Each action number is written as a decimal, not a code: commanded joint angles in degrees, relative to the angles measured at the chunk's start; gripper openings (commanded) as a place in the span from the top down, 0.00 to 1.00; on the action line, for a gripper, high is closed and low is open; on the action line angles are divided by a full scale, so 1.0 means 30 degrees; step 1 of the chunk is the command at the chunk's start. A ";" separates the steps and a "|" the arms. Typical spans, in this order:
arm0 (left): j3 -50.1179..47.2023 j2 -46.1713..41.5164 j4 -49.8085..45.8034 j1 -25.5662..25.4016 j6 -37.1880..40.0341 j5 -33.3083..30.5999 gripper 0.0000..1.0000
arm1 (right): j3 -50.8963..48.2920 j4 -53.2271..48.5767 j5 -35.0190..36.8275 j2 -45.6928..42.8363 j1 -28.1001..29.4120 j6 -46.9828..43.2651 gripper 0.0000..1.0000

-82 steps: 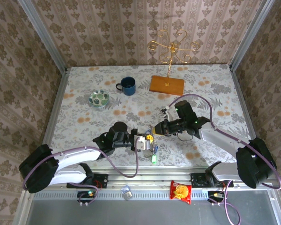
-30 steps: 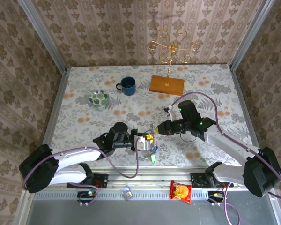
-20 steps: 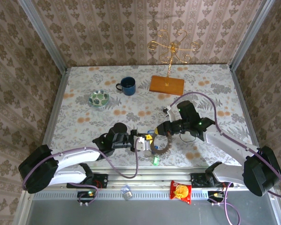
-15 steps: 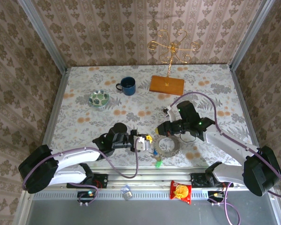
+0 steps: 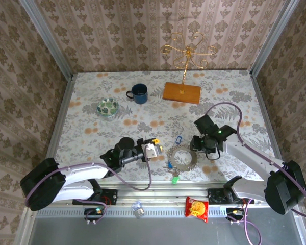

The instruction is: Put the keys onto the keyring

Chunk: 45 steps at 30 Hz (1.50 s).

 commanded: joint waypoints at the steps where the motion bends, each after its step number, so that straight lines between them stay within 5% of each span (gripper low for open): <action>1: -0.0249 -0.0267 0.1901 0.0140 -0.1383 -0.1629 0.74 | -0.1119 -0.0404 0.0379 -0.0371 -0.0127 0.4905 0.65; 9: -0.0249 -0.0412 0.1873 0.0098 -0.1601 -0.1398 0.75 | -0.4196 0.2787 -0.0761 -0.2271 -0.0784 1.0242 0.62; 35: 0.0073 0.0116 0.1908 0.0117 -0.1285 -0.1204 0.75 | -0.6107 0.6359 -0.2110 -0.1350 -0.2180 1.1445 0.73; 45: 0.0095 -0.0050 0.1637 0.0115 -0.1194 -0.1235 0.75 | -0.6079 0.6851 -0.2198 -0.1005 -0.2787 1.1142 0.91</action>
